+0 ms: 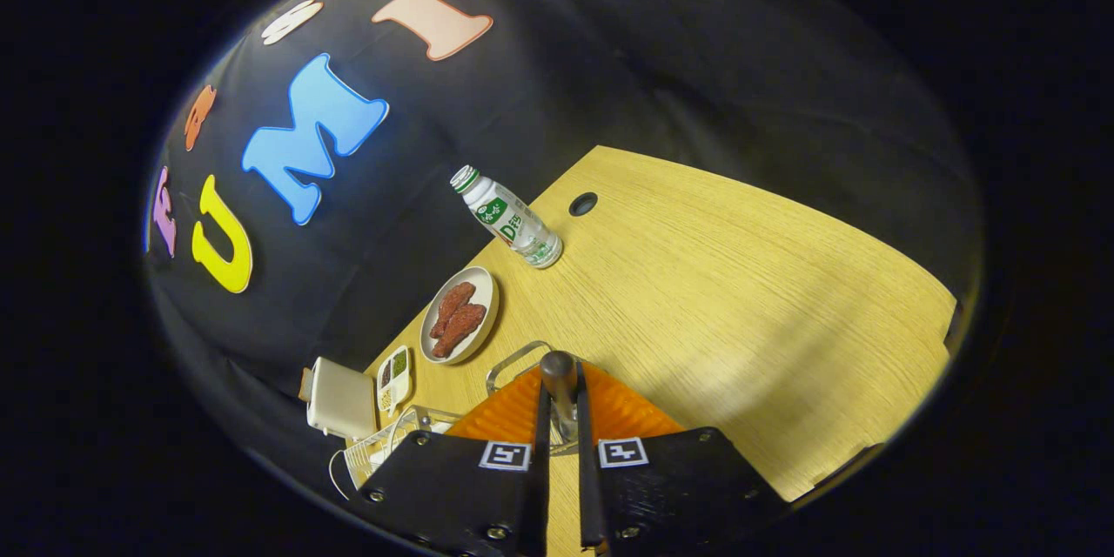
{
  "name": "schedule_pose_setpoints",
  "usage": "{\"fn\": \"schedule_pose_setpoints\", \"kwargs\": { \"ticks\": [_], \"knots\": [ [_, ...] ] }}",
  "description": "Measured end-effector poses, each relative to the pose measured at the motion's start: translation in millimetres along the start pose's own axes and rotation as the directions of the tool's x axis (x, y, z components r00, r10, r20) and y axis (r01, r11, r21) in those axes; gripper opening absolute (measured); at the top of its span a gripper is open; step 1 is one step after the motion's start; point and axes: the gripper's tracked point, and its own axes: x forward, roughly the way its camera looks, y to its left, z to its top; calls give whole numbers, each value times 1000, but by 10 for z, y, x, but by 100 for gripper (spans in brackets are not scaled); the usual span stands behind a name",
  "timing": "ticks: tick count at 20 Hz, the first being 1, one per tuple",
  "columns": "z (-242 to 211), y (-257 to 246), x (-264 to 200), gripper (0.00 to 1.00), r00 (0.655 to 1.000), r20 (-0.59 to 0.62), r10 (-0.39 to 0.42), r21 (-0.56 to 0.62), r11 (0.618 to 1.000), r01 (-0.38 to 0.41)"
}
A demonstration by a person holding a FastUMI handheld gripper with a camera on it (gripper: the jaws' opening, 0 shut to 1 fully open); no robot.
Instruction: Take the plate from the dish rack, then take the spoon from the basket and place it into the plate.
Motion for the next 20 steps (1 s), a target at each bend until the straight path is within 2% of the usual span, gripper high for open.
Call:
{"fn": "schedule_pose_setpoints", "kwargs": {
  "ticks": [6,11,15,20],
  "knots": [
    [408,237,-364,14,997,78,26,-155,988,-14],
    [526,619,-791,14,988,102,113,-232,969,-87],
    [223,957,-1091,14,981,54,187,-284,945,-164],
    [-582,1389,-1403,14,956,-92,278,-315,903,-293]
  ]
}}
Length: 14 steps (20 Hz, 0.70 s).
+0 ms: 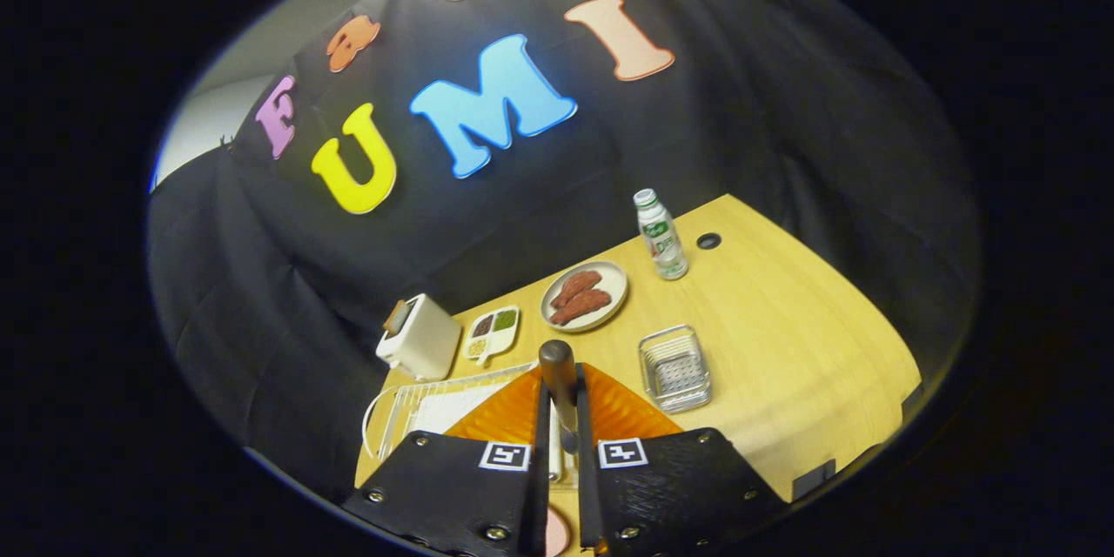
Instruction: Take the plate from the dish rack, then take the spoon from the basket and place it into the plate.
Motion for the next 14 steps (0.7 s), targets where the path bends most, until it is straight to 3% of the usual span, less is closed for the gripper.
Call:
{"fn": "schedule_pose_setpoints", "kwargs": {
  "ticks": [6,11,14],
  "knots": [
    [-855,683,2,14,982,-143,123,-90,987,-136],
    [-1563,975,59,14,957,-245,154,-247,945,-216],
    [-1906,1045,102,10,938,-304,168,-255,934,-250]
  ]
}}
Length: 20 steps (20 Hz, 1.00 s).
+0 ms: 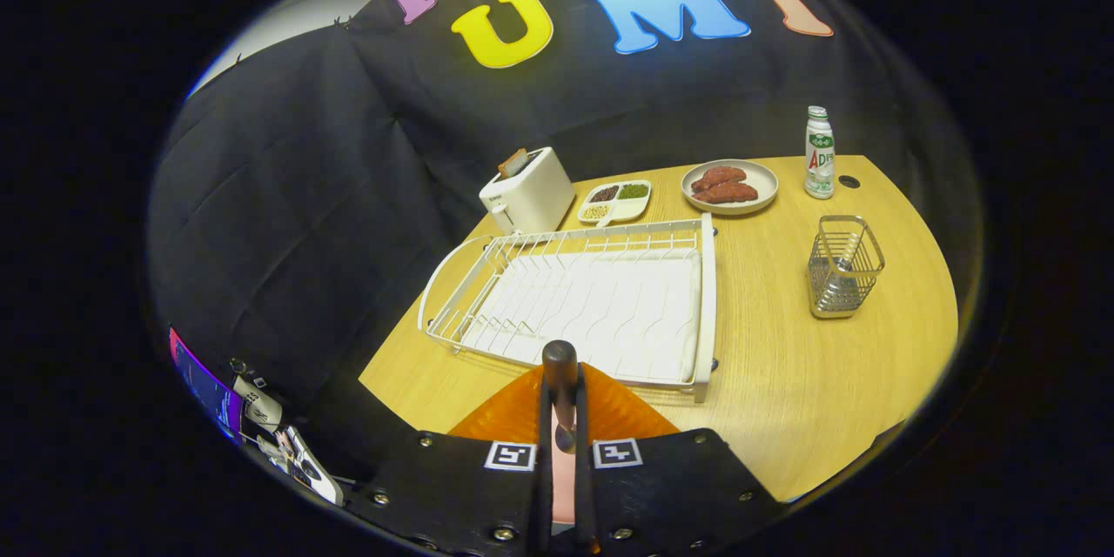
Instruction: Take the plate from the dish rack, then take the spoon from the basket and place it into the plate.
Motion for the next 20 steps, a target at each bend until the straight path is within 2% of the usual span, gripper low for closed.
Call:
{"fn": "schedule_pose_setpoints", "kwargs": {
  "ticks": [9,10,11,13,14,20],
  "knots": [
    [-390,187,157,10,998,-61,24,-69,997,-28],
    [-423,252,156,12,997,-68,39,-54,998,-43],
    [-432,265,105,22,997,-65,48,-41,998,-51],
    [-336,237,67,30,998,-53,37,-41,998,-39],
    [-341,229,86,38,998,-51,42,-40,998,-44],
    [-303,140,-69,39,998,-42,38,-11,999,-38]
  ]
}}
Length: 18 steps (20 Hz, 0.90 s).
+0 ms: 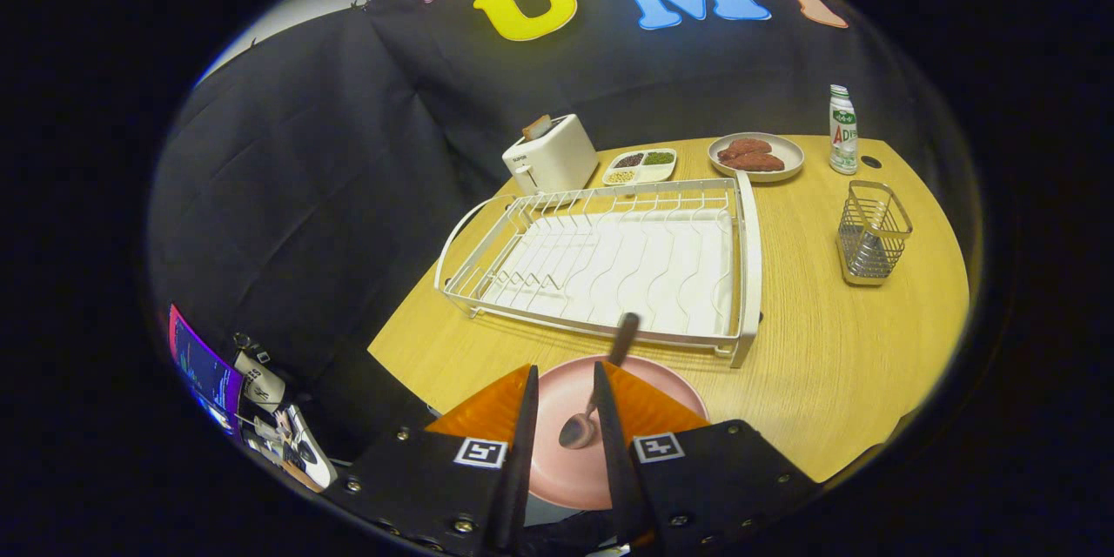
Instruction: Take the plate from the dish rack, then take the spoon from the basket and place it into the plate.
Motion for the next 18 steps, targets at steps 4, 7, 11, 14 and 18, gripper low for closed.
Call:
{"fn": "schedule_pose_setpoints", "kwargs": {
  "ticks": [4,7,11,14,18],
  "knots": [
    [23,-148,-143,39,999,14,-29,3,1000,29],
    [102,-320,-245,39,997,43,-61,27,998,60],
    [303,-661,-437,38,985,114,-133,59,990,127],
    [631,-911,-710,38,955,222,-198,69,980,187],
    [1297,-1205,-1254,39,860,417,-292,60,954,295]
  ]
}}
